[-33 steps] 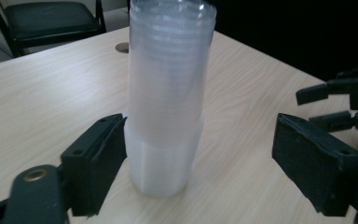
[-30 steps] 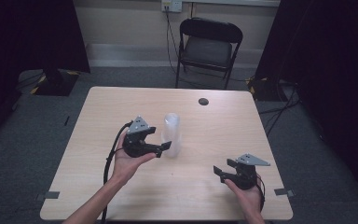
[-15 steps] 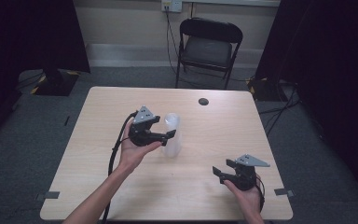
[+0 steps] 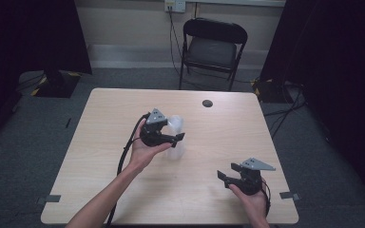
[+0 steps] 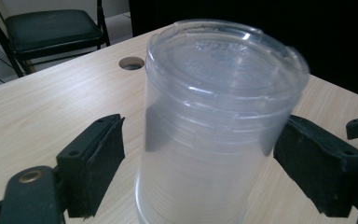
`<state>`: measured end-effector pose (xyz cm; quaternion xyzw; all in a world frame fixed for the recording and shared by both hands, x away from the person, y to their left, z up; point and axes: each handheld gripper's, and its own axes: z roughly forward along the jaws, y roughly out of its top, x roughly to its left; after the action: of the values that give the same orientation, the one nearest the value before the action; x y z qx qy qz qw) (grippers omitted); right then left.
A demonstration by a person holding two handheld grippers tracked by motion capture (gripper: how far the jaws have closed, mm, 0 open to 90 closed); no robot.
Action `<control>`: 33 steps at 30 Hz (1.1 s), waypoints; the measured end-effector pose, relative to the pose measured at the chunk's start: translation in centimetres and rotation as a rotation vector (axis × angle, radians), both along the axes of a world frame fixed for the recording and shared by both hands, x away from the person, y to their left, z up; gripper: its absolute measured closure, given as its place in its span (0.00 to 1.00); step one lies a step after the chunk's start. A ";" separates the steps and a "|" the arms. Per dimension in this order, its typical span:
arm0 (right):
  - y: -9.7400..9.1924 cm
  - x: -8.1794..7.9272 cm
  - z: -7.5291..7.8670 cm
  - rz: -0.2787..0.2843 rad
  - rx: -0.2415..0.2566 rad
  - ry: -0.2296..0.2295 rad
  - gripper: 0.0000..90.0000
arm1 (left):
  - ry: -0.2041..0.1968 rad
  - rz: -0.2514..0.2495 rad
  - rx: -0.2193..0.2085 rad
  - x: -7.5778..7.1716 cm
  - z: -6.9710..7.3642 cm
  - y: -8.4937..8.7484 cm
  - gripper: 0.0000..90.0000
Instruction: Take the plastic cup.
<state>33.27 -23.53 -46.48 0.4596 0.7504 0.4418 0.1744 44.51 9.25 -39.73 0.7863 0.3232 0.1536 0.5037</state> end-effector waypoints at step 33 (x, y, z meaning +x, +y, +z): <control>-0.5 -0.5 -0.4 -0.016 -0.024 0.007 0.33 | -0.008 -0.004 0.056 0.5 -1.3 -0.9 0.33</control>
<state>32.81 -24.03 -46.87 0.4652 0.7524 0.4298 0.1808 45.00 8.37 -41.03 0.8003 0.3150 0.1646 0.4830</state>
